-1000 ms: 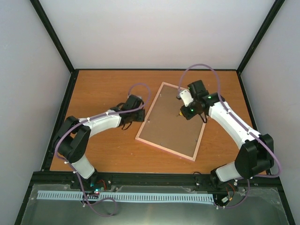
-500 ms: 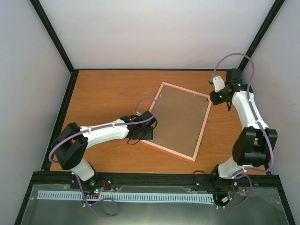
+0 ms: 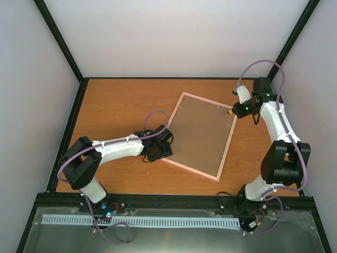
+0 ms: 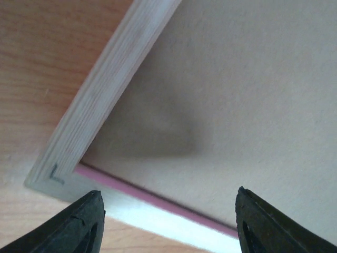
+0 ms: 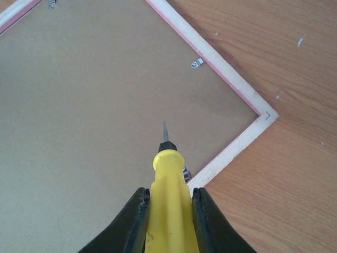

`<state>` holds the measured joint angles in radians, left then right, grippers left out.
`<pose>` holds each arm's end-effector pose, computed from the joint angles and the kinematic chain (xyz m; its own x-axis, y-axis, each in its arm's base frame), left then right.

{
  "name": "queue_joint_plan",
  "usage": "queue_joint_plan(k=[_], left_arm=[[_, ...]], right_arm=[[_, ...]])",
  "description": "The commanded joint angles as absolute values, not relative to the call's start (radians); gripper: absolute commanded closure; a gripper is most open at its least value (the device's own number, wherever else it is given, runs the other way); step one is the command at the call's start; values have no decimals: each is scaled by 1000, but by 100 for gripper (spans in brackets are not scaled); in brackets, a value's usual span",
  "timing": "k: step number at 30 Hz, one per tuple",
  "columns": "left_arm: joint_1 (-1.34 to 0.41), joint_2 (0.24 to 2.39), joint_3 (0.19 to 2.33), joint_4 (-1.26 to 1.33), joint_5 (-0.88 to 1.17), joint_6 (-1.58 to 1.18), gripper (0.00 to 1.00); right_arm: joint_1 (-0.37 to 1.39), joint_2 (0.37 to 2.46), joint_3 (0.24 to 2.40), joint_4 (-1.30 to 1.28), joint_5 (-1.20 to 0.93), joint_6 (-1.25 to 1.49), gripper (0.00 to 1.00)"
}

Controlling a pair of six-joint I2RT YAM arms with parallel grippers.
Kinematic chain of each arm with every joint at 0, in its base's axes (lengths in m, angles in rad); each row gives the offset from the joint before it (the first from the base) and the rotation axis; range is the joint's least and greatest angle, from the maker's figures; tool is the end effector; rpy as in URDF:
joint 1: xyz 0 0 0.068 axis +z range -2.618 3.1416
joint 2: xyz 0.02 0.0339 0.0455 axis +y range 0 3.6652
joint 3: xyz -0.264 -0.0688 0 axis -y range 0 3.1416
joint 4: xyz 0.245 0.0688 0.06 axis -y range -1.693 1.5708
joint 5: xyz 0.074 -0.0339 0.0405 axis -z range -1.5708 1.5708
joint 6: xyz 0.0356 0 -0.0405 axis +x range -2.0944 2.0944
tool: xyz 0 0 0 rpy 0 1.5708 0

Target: Take the photo out of the frame

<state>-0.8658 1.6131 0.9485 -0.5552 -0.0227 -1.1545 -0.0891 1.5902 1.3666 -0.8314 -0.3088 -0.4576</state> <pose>0.1942 -0.2270 0.1705 -0.9378 -0.3088 -0.1585 -0.2507 0.9185 -0.3058 0.3302 -0.0186 0.2878 -0.7488 -0.3557 -0.5593 -0.4407 0.8975 0.0193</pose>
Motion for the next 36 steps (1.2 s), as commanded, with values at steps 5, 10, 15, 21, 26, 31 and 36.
queue_joint_plan(k=[5,10,15,21,26,31,36], left_arm=[[-746,1642,885,-409,19,-1196,35],[-726,1649,916,-439,4,-1141,42],[-805,1526,933,-461,-112,-1142,42],[-837,1508,873,-504,-44,-1277,35],[-839,1514,865,-498,-32,-1335,33],[-838,1562,889,-470,-30,-1334,29],[-806,1636,948,-512,-43,-1337,28]], right_arm=[[-90,1510,1303,-816,-314,-478,97],[-92,1483,1280,-812,-313,-473,97],[-92,1470,1262,-805,-327,-463,97],[-93,1471,1259,-805,-342,-466,97],[-93,1461,1258,-810,-352,-467,97],[-93,1454,1251,-812,-350,-473,97],[-93,1447,1245,-817,-353,-469,97]])
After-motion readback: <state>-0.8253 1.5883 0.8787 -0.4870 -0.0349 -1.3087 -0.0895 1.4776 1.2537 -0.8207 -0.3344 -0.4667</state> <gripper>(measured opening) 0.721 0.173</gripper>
